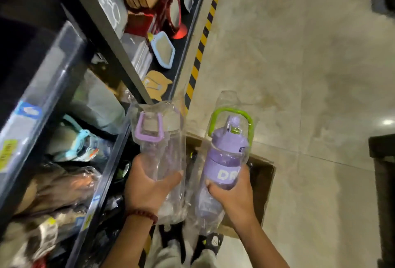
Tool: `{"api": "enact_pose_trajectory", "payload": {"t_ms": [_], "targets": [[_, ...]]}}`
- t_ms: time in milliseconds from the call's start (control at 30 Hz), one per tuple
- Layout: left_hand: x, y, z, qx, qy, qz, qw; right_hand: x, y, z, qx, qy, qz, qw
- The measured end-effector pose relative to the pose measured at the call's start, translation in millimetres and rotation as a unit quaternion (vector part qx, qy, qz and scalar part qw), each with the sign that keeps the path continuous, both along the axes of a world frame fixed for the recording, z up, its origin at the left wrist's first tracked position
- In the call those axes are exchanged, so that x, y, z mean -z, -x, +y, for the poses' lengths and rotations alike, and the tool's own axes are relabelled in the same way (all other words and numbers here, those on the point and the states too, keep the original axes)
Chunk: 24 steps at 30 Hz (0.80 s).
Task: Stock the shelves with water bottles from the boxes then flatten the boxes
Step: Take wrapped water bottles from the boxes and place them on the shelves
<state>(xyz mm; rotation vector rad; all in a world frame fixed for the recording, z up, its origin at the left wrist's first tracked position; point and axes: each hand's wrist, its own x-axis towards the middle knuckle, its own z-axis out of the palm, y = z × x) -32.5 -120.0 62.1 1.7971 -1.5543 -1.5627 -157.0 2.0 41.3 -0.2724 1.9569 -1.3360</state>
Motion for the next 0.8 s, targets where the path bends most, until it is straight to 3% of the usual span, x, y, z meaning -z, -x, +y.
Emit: {"api": "enact_pose_trajectory", "payload": {"t_ms": [200,433,600,800], "targets": [[-103.1,-12.4,2.1,-0.051,0.038,0.075,0.995,-103.2,-9.1,-23.7,-0.053,0.040,0.074,0.995],[-164.8,-38.6,14.6,-0.152,0.060,0.108,0.981,-164.4,-9.9,-48.9,-0.196,0.096,0.108,0.970],[-185.5,-54.2,24.5,-0.291,0.122,0.105,0.943,-189.4,-7.9,-84.0,-0.342,0.143,0.078,0.925],[-212.2,-61.2,55.6,-0.422,0.212,0.078,0.878,-215.0,-18.9,-103.5,-0.478,0.245,0.111,0.836]]}}
